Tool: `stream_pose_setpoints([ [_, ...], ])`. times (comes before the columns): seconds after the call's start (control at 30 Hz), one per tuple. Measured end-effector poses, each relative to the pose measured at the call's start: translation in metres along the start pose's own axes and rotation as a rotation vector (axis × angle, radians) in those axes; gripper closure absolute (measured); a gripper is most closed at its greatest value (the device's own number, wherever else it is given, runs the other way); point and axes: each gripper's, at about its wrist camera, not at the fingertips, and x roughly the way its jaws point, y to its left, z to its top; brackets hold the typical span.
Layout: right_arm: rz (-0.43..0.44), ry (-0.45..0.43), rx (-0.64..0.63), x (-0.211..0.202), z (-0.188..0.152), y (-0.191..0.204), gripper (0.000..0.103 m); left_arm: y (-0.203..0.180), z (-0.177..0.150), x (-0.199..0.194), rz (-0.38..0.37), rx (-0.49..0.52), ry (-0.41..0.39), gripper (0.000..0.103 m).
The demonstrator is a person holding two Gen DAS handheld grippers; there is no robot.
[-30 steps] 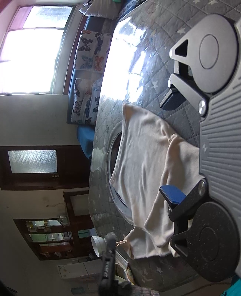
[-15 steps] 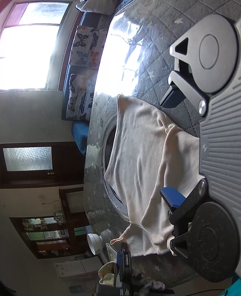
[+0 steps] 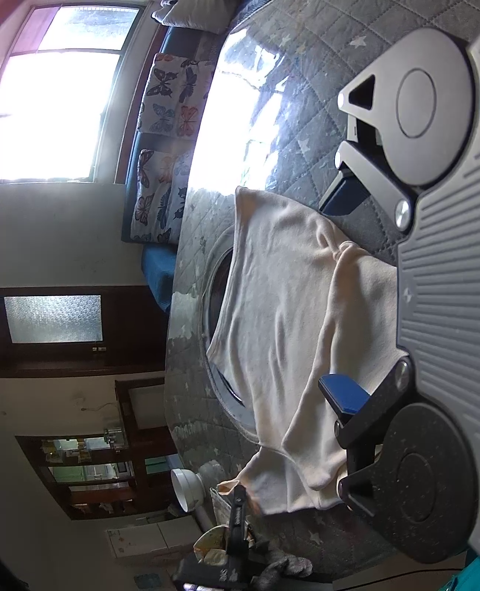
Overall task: Fold clothes
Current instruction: 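Grasp the other sleeve tip with the left gripper, then lift the sleeve with the left gripper and lay it across the body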
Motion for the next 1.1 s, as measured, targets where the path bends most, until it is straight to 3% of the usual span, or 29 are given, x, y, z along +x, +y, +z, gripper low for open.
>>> stream_pose_setpoints([
  [0.23,-0.007,-0.03,0.025,-0.007,-0.001,-0.007,0.009,-0.014,0.025,-0.044,-0.217,-0.08,-0.022,0.095],
  [0.57,-0.06,-0.08,0.087,-0.027,-0.011,-0.031,0.009,-0.085,0.048,-0.096,-0.584,-0.078,-0.02,0.095],
  [0.73,-0.087,-0.088,0.122,-0.035,-0.019,-0.045,0.009,-0.128,0.038,-0.096,-0.685,-0.027,0.034,0.095],
  [0.97,-0.12,-0.089,0.148,-0.041,-0.024,-0.057,0.009,-0.175,0.01,-0.069,-0.733,0.055,0.148,0.094],
  [1.07,-0.125,-0.084,0.158,-0.04,-0.024,-0.059,0.009,-0.183,-0.002,-0.06,-0.733,0.075,0.202,0.086],
  [1.1,-0.125,-0.082,0.159,-0.04,-0.024,-0.059,0.009,-0.184,-0.006,-0.057,-0.73,0.082,0.214,0.077],
])
